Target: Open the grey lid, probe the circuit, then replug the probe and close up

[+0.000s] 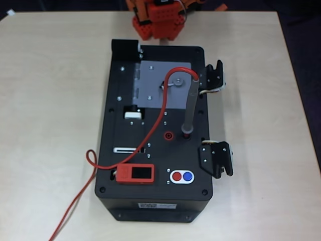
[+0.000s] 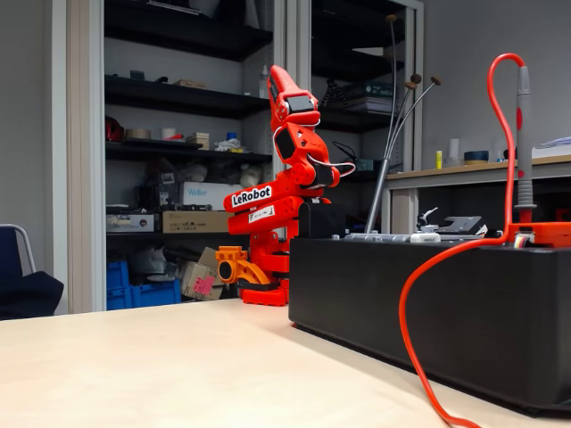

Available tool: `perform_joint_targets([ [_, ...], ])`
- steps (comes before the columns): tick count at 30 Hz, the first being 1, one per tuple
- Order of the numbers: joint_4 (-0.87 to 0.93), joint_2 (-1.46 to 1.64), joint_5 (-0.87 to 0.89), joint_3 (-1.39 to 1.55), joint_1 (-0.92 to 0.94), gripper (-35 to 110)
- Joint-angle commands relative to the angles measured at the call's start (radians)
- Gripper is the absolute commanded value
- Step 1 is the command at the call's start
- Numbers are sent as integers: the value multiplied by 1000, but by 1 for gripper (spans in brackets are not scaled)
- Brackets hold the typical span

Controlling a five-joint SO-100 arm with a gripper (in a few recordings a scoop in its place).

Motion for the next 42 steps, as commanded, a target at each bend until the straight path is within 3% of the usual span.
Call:
perform_joint_targets([
  [1, -17, -2, 9, 5, 26, 0],
  [9, -48, -2, 8, 5, 175, 0],
  [42, -51, -2, 0, 5, 176, 0],
])
